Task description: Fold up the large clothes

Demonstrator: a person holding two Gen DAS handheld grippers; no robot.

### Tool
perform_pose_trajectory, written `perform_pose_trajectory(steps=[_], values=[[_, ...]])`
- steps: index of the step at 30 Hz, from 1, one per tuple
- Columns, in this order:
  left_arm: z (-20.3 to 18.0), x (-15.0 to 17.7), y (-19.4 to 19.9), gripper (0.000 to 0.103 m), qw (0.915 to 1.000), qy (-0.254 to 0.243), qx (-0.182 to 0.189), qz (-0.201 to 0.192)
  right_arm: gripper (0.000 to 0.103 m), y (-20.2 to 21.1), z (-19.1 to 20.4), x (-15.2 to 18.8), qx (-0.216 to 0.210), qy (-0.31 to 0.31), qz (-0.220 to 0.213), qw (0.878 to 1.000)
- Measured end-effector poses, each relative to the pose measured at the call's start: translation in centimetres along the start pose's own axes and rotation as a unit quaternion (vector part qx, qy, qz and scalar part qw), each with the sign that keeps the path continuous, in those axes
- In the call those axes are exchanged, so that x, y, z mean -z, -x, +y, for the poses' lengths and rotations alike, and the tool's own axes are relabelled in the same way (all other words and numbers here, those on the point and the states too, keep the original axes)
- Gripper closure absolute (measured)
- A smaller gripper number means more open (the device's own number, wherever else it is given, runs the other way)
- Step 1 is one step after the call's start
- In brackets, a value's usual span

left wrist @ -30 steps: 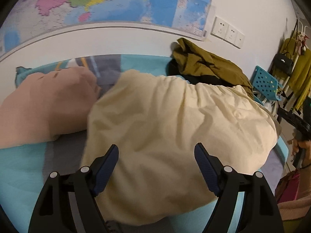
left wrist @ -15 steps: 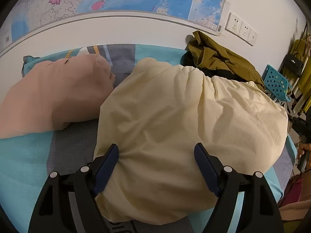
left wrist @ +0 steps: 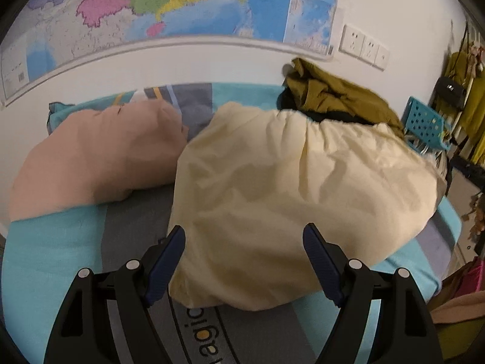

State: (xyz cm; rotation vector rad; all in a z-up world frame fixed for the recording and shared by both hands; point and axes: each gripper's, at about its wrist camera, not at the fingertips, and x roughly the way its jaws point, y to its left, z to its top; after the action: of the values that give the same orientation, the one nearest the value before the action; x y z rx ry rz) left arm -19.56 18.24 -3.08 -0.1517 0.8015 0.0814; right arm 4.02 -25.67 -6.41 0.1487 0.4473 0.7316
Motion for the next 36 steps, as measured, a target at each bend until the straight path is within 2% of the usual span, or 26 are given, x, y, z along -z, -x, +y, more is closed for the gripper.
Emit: perform_pose_trajectory(steps=[3,4,6,7,9,12,15,18,21,24,30,33,36], values=[[0.2,0.5,-1.3,0.026,0.9999,0.008,-0.003,0.013,0.047,-3.6,3.6,1.0,-0.056,0.044,0.047,0.996],[0.3,0.5,-1.5,0.026,0.9998,0.012,-0.002,0.014,0.047,-4.6,4.3,1.4,-0.062,0.050,0.061,0.995],[0.5,0.5,-1.7,0.026,0.9997,0.018,0.001,0.018,0.048,-6.9,5.1,2.3,-0.059,0.061,0.093,0.992],[0.5,0.5,-1.7,0.026,0.9996,0.020,-0.001,0.021,0.049,-8.2,5.1,3.0,-0.042,0.064,0.111,0.991],[0.4,0.4,-1.1,0.026,0.9995,0.023,-0.010,0.019,0.048,-9.1,4.8,3.3,-0.040,0.057,0.127,0.990],[0.4,0.7,-0.1,0.025,0.9994,0.028,-0.012,0.017,0.042,-8.3,5.1,3.0,-0.037,0.045,0.119,0.991],[0.5,1.0,0.7,0.025,0.9992,0.033,-0.016,0.015,0.039,-6.5,6.6,2.2,-0.027,0.068,0.091,0.993],[0.3,1.0,0.9,0.024,0.9991,0.033,-0.021,0.015,0.037,-5.6,8.5,1.4,-0.052,0.088,0.068,0.992],[-0.1,1.1,0.9,0.024,0.9991,0.032,-0.026,0.015,0.032,-5.4,11.3,1.3,-0.085,0.124,0.062,0.987],[-0.5,1.2,0.8,0.024,0.9989,0.025,-0.036,0.016,0.032,-6.8,14.3,2.3,-0.124,0.153,0.080,0.977],[-0.8,1.4,1.0,0.023,0.9989,0.021,-0.040,0.016,0.030,-11.2,17.4,5.3,-0.126,0.202,0.138,0.961],[-0.7,1.5,1.1,0.023,0.9990,0.024,-0.035,0.015,0.028,-12.0,17.0,5.6,-0.138,0.191,0.140,0.962],[-0.7,1.7,1.1,0.023,0.9990,0.026,-0.030,0.019,0.028,-11.9,17.1,5.2,-0.131,0.187,0.143,0.963]])
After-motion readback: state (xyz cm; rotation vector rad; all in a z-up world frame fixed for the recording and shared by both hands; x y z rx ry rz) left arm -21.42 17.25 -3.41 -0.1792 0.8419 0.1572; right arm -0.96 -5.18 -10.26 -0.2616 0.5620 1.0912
